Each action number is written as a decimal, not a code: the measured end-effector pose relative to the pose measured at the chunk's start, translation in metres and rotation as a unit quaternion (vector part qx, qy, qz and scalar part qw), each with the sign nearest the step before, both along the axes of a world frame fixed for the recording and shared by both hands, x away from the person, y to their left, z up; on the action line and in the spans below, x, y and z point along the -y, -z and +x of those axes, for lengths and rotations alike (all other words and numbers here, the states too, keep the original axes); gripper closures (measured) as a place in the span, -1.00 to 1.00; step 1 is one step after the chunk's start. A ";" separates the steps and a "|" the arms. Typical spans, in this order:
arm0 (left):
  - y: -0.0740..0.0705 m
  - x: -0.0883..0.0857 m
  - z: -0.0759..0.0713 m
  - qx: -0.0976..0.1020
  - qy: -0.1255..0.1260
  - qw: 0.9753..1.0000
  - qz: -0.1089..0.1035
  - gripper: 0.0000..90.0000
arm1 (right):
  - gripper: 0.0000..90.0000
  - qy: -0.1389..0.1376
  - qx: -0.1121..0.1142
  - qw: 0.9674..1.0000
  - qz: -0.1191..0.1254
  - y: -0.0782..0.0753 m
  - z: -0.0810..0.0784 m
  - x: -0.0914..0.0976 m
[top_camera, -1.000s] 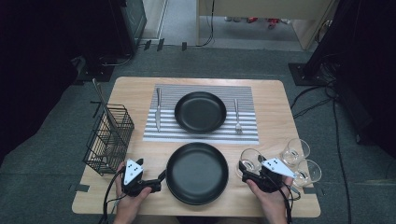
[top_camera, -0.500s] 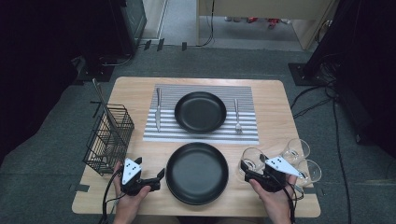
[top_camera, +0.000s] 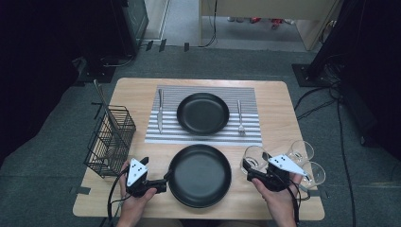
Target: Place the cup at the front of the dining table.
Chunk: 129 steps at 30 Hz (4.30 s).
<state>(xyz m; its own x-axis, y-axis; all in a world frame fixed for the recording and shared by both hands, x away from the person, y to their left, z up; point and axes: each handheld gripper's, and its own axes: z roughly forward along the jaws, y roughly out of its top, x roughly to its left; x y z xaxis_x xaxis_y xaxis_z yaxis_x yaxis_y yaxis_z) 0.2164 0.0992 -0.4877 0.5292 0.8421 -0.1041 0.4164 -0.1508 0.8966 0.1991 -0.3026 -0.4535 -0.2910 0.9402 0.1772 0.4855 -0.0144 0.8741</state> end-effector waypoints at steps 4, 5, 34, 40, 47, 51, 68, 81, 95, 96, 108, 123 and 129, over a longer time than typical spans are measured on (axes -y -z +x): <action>-0.004 0.002 0.001 0.003 0.011 1.000 -0.001 -0.95 | -0.58 -0.003 0.003 1.000 -0.001 -0.004 0.002 -0.002; -0.005 0.003 0.001 0.003 0.012 1.000 -0.001 -0.94 | -0.58 -0.004 0.004 1.000 -0.001 -0.005 0.002 -0.003; -0.014 0.036 0.007 0.021 0.069 0.997 0.002 -0.84 | -0.58 -0.047 0.018 0.999 0.010 -0.034 0.013 -0.038; -0.015 0.043 0.002 0.051 0.114 0.992 -0.005 -0.83 | -0.58 -0.059 0.021 0.998 0.012 -0.040 0.015 -0.049; -0.015 0.052 0.003 0.051 0.126 0.991 -0.014 -0.83 | -0.58 -0.081 0.024 0.996 0.018 -0.047 0.016 -0.064; -0.014 0.053 0.001 0.061 0.138 0.988 -0.019 -0.83 | -0.58 -0.094 0.022 0.995 0.018 -0.050 0.016 -0.071; -0.017 0.056 0.002 0.055 0.158 0.985 -0.047 -0.70 | -0.58 -0.144 0.020 0.989 0.021 -0.057 0.019 -0.108; -0.018 0.060 -0.001 0.065 0.152 0.986 -0.039 -0.71 | -0.58 -0.171 0.017 0.985 0.026 -0.056 0.018 -0.130; -0.021 0.062 -0.004 0.078 0.154 0.984 -0.035 -0.69 | -0.58 -0.197 0.009 0.980 0.025 -0.055 0.017 -0.150; -0.022 0.062 -0.004 0.080 0.153 0.984 -0.036 -0.69 | -0.58 -0.197 0.009 0.980 0.025 -0.055 0.017 -0.150; -0.026 0.059 -0.005 0.093 0.149 0.984 -0.041 -0.67 | -0.58 -0.213 0.004 0.977 0.009 -0.051 0.016 -0.165; -0.031 0.056 -0.007 0.112 0.142 0.982 -0.044 -0.56 | -0.58 -0.216 0.007 0.976 0.000 -0.049 0.014 -0.171; -0.029 0.056 -0.006 0.116 0.144 0.982 -0.039 -0.52 | -0.58 -0.214 0.005 0.977 -0.001 -0.048 0.015 -0.171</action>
<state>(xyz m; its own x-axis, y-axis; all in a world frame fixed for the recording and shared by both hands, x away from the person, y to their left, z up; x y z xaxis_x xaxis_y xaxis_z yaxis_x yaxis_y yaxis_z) 0.2104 0.0428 -0.4590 0.7617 0.6479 -0.0106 0.1488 -0.1590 0.9760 0.2142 -0.1315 -0.4053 -0.6598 0.7321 0.1696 0.4373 0.1905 0.8789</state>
